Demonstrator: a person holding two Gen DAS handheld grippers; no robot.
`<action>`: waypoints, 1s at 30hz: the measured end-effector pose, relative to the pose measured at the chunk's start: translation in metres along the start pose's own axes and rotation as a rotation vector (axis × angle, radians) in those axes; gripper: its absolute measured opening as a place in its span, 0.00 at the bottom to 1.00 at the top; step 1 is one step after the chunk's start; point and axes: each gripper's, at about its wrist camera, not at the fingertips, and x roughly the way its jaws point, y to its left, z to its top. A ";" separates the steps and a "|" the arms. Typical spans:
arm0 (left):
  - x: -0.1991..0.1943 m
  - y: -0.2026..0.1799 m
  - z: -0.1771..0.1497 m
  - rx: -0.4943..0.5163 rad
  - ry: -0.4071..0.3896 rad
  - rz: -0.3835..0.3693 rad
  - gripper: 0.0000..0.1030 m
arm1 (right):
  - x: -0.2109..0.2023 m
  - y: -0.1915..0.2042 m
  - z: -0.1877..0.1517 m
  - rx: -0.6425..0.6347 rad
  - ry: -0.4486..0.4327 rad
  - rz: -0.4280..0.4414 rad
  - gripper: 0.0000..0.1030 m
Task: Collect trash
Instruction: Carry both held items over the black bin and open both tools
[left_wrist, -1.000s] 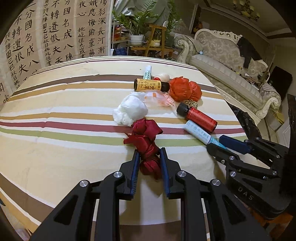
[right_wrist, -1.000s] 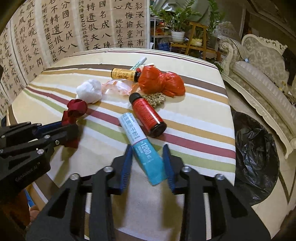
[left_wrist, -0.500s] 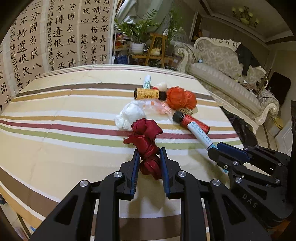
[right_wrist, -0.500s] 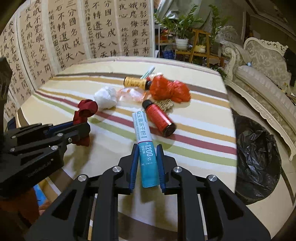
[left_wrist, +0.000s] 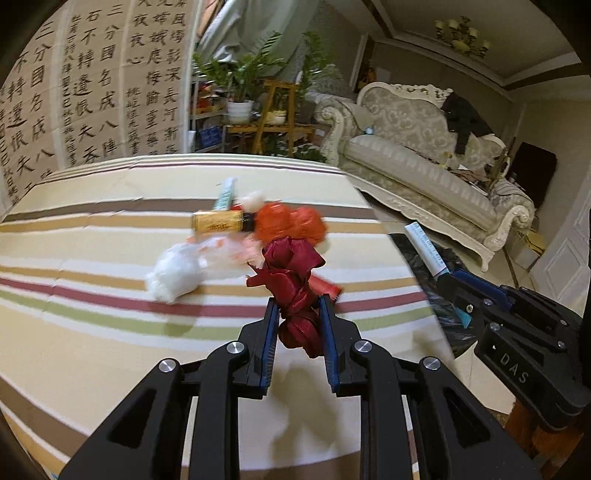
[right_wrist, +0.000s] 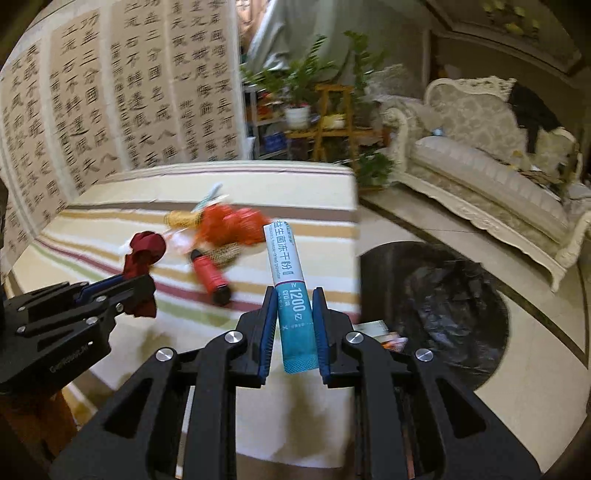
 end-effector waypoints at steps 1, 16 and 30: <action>0.002 -0.005 0.002 0.009 -0.002 -0.008 0.22 | -0.001 -0.007 0.001 0.011 -0.007 -0.013 0.18; 0.042 -0.086 0.023 0.133 -0.010 -0.097 0.22 | 0.003 -0.094 -0.005 0.119 -0.053 -0.198 0.19; 0.096 -0.135 0.030 0.210 0.063 -0.098 0.22 | 0.031 -0.147 -0.009 0.212 -0.026 -0.247 0.19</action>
